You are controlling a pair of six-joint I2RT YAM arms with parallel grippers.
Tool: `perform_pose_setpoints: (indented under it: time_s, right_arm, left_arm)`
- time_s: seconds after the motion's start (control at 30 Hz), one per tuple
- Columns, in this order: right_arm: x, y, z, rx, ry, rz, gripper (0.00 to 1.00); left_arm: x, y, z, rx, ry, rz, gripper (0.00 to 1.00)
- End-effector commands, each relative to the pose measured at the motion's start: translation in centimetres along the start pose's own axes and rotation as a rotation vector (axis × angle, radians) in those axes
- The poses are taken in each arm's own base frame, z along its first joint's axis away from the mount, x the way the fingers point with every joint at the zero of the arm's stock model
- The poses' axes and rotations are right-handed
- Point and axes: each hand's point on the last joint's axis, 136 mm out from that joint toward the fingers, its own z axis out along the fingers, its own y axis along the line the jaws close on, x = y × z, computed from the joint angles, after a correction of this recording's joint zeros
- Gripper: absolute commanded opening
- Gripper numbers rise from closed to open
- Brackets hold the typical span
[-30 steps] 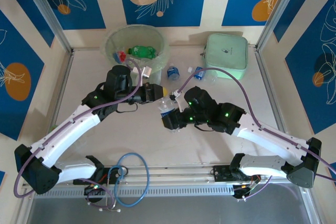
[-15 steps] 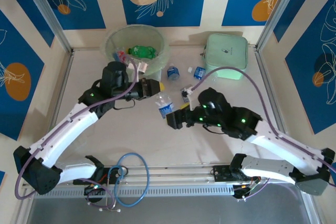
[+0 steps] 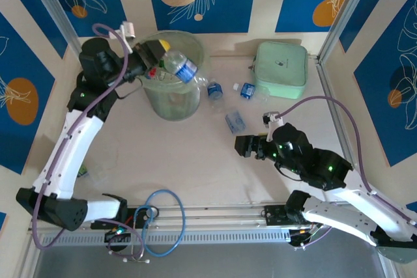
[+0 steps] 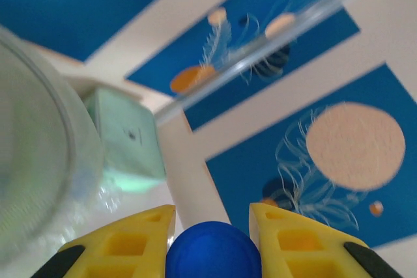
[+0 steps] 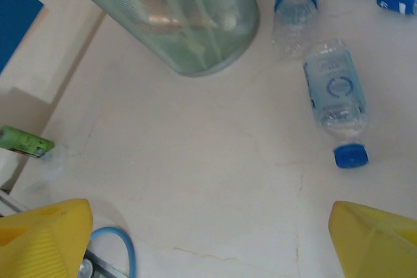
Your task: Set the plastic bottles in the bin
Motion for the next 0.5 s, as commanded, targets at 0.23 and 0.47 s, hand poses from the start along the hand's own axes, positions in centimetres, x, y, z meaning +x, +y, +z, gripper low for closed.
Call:
perform_pose_setpoints:
  time_s: [0.23,0.47]
  right_arm:
    - [0.5,-0.6,0.8,0.008,0.004,0.065,0.94]
    - [0.6,-0.4,1.7,-0.001,0.016,0.086,0.94]
  left_arm:
    - [-10.7,5.7,0.7,-0.102,-0.303,0.003,0.0]
    - [-11.7,12.2,2.5,-0.264,-0.327,0.03,0.0]
